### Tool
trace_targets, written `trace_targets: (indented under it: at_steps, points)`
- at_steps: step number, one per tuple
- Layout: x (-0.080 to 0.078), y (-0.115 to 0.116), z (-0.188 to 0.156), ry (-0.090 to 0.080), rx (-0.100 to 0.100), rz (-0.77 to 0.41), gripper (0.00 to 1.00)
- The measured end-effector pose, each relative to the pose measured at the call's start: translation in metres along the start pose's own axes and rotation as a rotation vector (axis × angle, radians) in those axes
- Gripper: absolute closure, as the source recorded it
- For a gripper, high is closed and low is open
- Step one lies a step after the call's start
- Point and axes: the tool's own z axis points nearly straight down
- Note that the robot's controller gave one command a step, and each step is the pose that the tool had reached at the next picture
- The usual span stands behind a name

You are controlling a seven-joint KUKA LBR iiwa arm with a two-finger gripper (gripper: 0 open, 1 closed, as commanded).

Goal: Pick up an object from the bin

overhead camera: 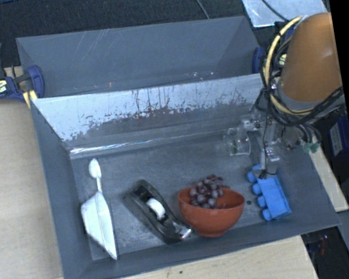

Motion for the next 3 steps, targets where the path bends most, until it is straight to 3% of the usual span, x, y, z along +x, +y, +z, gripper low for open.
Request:
trace_targets:
  at_steps: [1, 2, 3]
  points:
    - [-0.002, 0.001, -0.005, -0.008, 0.001, -0.004, 0.0]
    - [-0.012, 0.068, 0.128, -0.006, 0.0, 0.051, 0.0]
    - [-0.013, 0.086, 0.072, -0.02, 0.004, 0.0, 0.0]
